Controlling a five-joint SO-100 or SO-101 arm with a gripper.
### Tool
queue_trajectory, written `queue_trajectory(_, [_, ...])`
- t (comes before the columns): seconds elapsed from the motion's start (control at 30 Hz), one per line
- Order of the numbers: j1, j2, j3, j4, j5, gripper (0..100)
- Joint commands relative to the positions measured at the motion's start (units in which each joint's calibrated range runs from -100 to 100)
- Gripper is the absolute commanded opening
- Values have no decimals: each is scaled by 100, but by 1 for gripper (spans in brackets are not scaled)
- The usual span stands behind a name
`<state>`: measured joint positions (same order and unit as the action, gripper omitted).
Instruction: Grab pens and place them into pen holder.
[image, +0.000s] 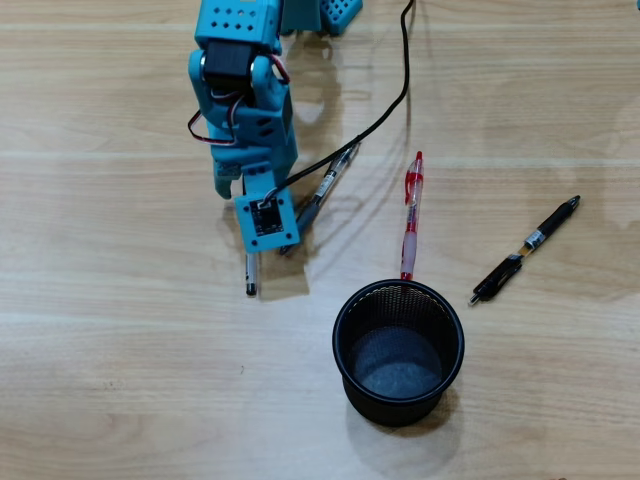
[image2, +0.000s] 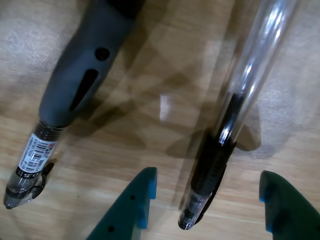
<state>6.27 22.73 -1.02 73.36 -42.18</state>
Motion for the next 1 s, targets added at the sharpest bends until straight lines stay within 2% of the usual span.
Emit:
queue_trajectory(0.0, [95, 175, -353, -65, -21, 23])
queue_trajectory(0.2, [40, 545, -632, -65, -21, 21])
queue_trajectory(0.57, [86, 621, -669, -65, -21, 2])
queue_trajectory(0.97, [77, 133, -1245, 30, 14, 2])
